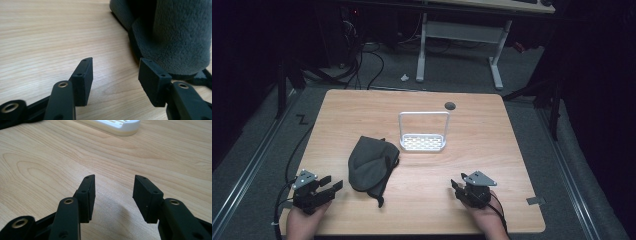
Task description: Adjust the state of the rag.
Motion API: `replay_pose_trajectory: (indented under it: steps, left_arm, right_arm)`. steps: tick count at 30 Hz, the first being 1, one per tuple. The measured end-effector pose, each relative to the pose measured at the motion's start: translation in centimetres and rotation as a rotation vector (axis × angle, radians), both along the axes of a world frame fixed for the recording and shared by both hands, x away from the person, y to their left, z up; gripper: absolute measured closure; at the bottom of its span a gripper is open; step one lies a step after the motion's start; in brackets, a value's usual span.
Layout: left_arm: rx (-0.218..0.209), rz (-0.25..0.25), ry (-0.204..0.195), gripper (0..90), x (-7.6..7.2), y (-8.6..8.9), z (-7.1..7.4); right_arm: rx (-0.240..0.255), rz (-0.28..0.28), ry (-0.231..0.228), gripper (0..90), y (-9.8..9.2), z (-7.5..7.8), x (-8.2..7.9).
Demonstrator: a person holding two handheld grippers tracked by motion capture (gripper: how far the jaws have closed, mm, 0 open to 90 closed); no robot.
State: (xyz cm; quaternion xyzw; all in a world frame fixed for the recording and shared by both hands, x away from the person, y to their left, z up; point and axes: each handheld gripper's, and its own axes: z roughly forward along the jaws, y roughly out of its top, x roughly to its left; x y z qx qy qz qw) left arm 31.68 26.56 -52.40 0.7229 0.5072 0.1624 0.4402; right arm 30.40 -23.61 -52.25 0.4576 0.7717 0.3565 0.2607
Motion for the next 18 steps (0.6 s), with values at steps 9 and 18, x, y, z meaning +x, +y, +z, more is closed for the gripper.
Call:
replay_pose_trajectory:
  steps: [9, 18]
  left_arm:
    - [-0.078, -0.002, -0.053, 41.8, -0.2, 0.5, 0.9]
    - [-0.069, -0.115, -0.168, 31.9, -0.9, -3.2, 3.8]
  right_arm:
    - [-0.007, 0.012, -0.001, 51.3, 0.0, 0.0, -0.1]
    - [-0.006, 0.019, 0.005, 50.1, 0.3, -0.1, 0.0]
